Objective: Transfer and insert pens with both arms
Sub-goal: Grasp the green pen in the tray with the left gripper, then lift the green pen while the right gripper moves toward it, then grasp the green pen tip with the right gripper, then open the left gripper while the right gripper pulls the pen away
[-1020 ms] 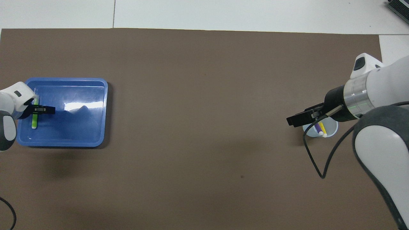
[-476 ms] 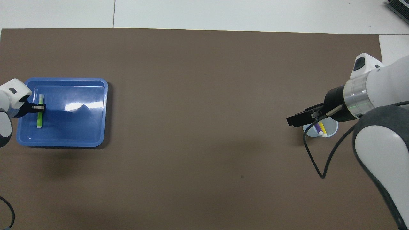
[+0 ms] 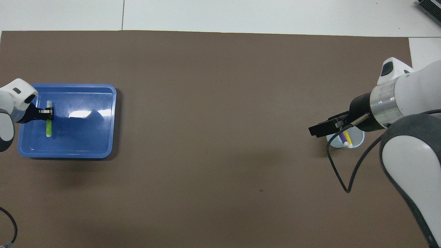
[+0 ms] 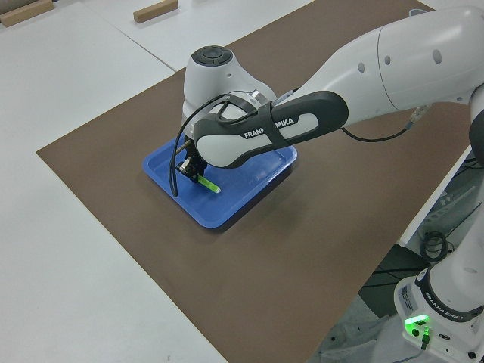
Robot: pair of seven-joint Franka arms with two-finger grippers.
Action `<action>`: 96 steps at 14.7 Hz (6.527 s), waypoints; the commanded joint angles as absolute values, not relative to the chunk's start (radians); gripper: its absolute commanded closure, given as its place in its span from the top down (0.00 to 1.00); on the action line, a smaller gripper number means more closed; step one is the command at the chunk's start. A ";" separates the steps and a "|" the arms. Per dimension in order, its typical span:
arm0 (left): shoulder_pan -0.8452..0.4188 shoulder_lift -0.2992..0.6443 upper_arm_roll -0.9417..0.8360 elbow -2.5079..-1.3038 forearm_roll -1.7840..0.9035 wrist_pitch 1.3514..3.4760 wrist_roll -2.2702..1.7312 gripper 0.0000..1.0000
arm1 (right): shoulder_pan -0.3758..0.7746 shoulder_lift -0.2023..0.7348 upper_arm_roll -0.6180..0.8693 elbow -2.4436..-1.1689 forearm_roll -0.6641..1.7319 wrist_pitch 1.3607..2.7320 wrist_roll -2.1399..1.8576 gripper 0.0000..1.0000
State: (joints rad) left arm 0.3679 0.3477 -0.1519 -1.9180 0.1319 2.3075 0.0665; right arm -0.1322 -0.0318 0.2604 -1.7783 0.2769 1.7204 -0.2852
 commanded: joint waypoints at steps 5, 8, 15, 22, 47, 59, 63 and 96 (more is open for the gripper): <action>0.321 0.247 -0.169 -1.789 -0.015 1.985 -0.116 0.00 | -0.140 -0.038 0.267 -1.769 0.302 1.703 -0.321 1.00; 0.278 0.180 -0.175 -1.789 -0.098 1.905 -0.299 0.00 | -0.138 -0.037 0.270 -1.770 0.340 1.712 -0.311 1.00; 0.092 0.100 -0.176 -1.789 -0.219 1.862 -0.800 0.00 | -0.086 -0.037 0.270 -1.776 0.486 1.788 -0.140 1.00; -0.049 0.043 -0.201 -1.789 -0.337 1.910 -1.251 0.00 | -0.035 -0.034 0.270 -1.802 0.618 1.867 -0.089 1.00; -0.387 0.029 -0.249 -1.798 -0.367 2.201 -2.079 0.00 | 0.129 0.008 0.270 -1.861 0.830 2.109 -0.071 0.21; -0.399 0.023 -0.262 -1.799 -0.365 2.201 -2.071 0.00 | 0.127 0.011 0.270 -1.861 0.828 2.137 -0.087 0.70; -0.399 0.021 -0.262 -1.801 -0.365 2.200 -2.066 0.00 | 0.120 0.014 0.270 -1.861 0.828 2.140 -0.098 0.58; -0.039 -0.080 -0.238 -1.792 -0.353 1.884 -1.437 1.00 | 0.051 0.008 0.261 -1.836 0.404 1.990 -0.107 0.00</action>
State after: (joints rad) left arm -0.1239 -0.0524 -0.2315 -1.7841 -0.3483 1.9563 -1.5689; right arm 0.0727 0.0109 0.2557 -1.8528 0.4826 2.0311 -0.0907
